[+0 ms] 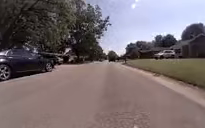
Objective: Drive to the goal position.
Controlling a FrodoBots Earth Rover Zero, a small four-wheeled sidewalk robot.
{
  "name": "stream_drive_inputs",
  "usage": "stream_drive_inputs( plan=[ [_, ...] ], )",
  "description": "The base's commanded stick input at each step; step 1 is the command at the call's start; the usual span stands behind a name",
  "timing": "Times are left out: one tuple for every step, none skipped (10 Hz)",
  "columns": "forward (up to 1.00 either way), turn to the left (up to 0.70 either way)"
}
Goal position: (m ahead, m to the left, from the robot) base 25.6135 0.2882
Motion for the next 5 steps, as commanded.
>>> stream_drive_inputs(
  plan=[
    [0.5,-0.5],
    [0.5,0.0],
    [0.5,0.0],
    [0.5,0.0],
    [0.5,0.0]
  ],
)
